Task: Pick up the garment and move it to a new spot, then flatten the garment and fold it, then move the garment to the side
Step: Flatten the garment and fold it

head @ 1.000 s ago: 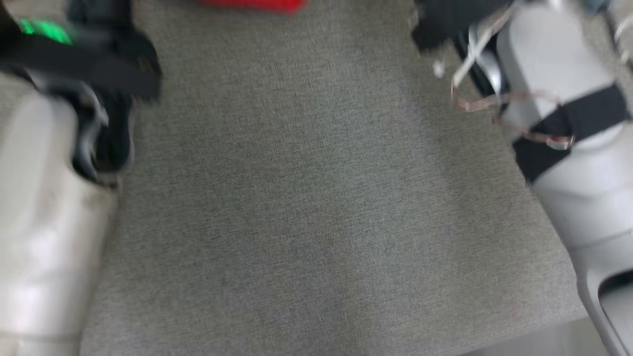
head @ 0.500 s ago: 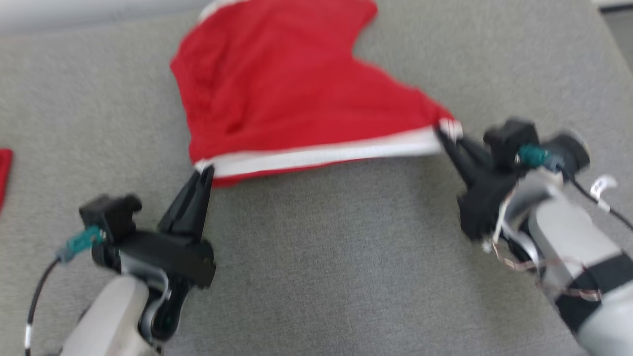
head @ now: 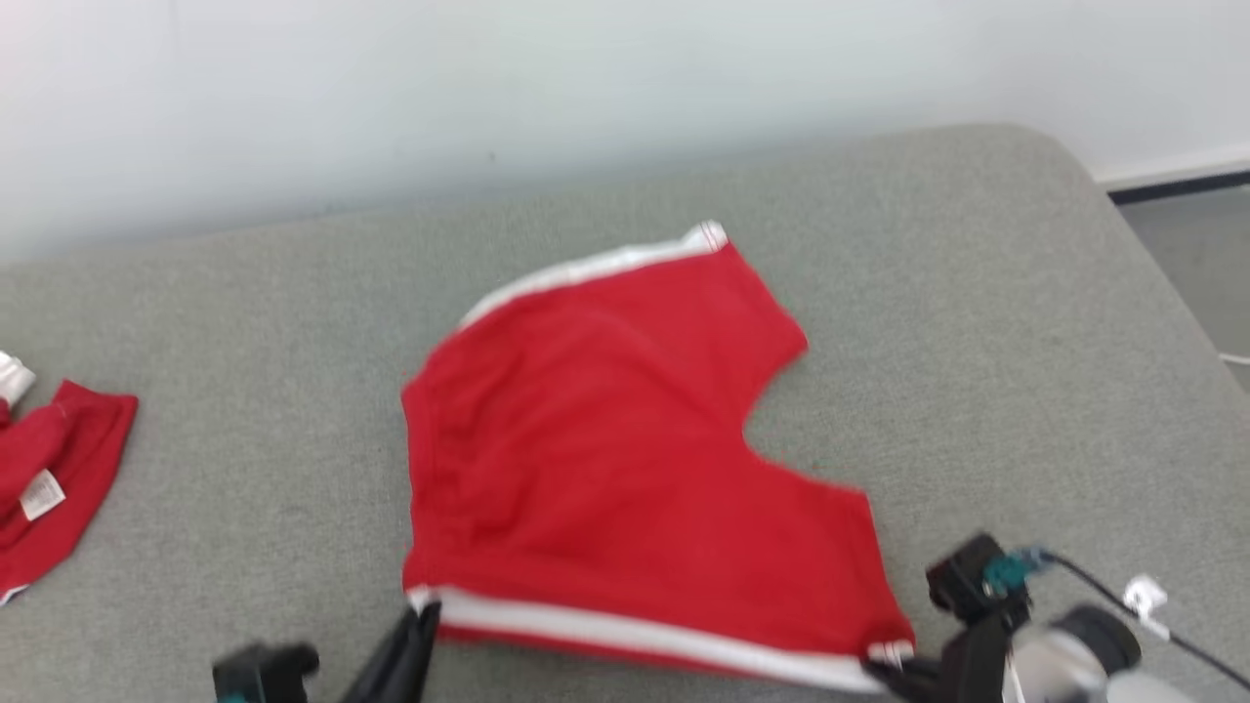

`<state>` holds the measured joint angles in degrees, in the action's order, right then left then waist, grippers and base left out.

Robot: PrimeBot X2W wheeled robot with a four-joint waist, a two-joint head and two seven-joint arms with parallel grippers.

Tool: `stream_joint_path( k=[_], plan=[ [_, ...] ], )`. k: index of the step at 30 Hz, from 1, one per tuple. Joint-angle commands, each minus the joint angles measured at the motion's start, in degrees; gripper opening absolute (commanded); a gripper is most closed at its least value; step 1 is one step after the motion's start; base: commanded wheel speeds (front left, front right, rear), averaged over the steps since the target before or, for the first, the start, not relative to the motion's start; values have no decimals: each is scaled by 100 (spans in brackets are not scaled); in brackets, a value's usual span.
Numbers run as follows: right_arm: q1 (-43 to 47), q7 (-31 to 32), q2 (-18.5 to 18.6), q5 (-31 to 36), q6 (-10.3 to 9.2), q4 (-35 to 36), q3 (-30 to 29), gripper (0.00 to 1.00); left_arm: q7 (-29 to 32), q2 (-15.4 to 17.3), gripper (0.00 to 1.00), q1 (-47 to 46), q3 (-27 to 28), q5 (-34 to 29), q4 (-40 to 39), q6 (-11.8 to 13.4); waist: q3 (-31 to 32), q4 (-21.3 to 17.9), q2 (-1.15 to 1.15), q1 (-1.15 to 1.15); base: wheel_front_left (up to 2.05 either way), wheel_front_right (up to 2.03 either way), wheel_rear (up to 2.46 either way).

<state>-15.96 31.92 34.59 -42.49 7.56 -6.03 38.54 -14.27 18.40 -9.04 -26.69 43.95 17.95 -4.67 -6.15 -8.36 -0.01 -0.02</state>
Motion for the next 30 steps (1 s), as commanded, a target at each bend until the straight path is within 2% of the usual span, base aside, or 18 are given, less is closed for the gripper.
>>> stream_joint_path(
  k=[1,8,13,21,30],
  plan=[
    [216,85,93,-51,-15,72,-44,0,31,84,0,224,8,-11,-105,87,213,-3,1,2,0,0,0],
    [1018,370,197,30,-15,463,-615,0,389,274,0,1421,-220,-33,-922,618,323,49,1,2,0,0,0],
    [1075,365,225,297,-15,644,-1029,0,456,250,0,1435,-354,-185,-1296,799,403,219,1,2,0,0,0],
    [93,239,206,637,-15,441,-1106,0,523,83,0,491,-305,-510,-1194,1037,336,549,1,2,0,0,0],
    [-1721,-9,28,530,-15,-759,-441,0,578,-400,0,-787,-442,-793,-384,1043,-109,919,1,2,0,0,0]
  ],
)
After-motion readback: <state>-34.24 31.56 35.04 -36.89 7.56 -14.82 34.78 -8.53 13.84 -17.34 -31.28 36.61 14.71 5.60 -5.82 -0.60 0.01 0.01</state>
